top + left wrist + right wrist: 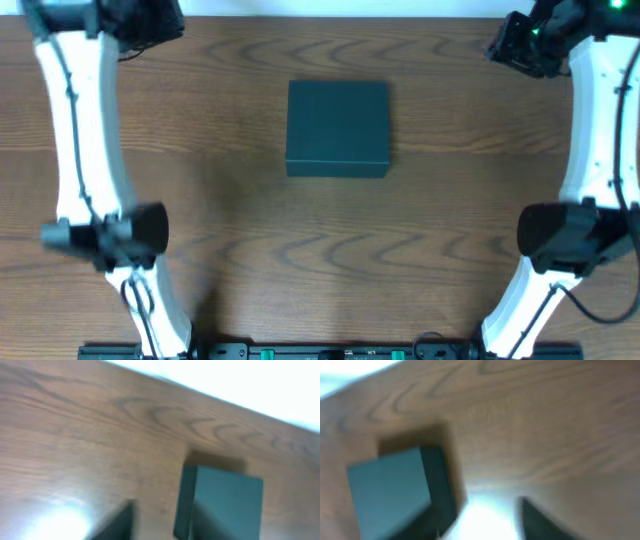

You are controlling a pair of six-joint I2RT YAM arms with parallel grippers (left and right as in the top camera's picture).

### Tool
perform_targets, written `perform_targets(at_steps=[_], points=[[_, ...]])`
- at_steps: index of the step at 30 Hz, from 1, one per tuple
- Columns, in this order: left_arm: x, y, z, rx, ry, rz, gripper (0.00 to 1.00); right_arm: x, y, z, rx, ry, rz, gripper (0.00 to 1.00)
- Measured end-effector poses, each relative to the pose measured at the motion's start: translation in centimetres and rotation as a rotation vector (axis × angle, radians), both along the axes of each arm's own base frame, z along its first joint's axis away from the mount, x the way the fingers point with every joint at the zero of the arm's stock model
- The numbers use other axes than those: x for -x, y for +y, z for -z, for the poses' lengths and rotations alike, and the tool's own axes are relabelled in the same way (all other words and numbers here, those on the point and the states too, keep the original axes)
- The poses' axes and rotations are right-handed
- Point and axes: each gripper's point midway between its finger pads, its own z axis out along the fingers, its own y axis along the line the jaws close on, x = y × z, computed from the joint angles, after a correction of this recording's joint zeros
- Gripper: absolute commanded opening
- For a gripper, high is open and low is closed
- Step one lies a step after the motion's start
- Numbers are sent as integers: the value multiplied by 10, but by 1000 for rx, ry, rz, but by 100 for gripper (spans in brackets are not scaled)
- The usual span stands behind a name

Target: Pack container

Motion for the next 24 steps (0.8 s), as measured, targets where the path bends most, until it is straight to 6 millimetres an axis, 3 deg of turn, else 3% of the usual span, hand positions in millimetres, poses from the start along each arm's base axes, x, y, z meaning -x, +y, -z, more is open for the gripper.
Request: perform_targets(at_steps=[3,7,10,13,15,17,19,22,24], points=[[49,-3,-40,-51,-39,40,95,27,7,-25,45,-7,-47,99],[101,-3,-68,-93,-56,68,96,62,16,-75,97,-106,-99,99],[119,-4,-87,-118,-117,86,95,90,25,-105,124,-170,-144,99],[149,-5,-116,-139,-213,97,95,132,32,-133,145,-220,-182,97],[191,-10,-150,-142,-333,103,95,164,31,-157,166,-288,-192,96],[224,-16,-172,-134,-422,116,95,184,32,-172,175,-343,-194,96],[272,-23,-196,-131,-542,130,95,213,34,-186,179,-405,-198,96],[341,-26,-214,-148,-685,124,95,265,38,-201,180,-501,-206,96],[386,-26,-211,-163,-750,110,95,305,39,-204,185,-564,-205,96]])
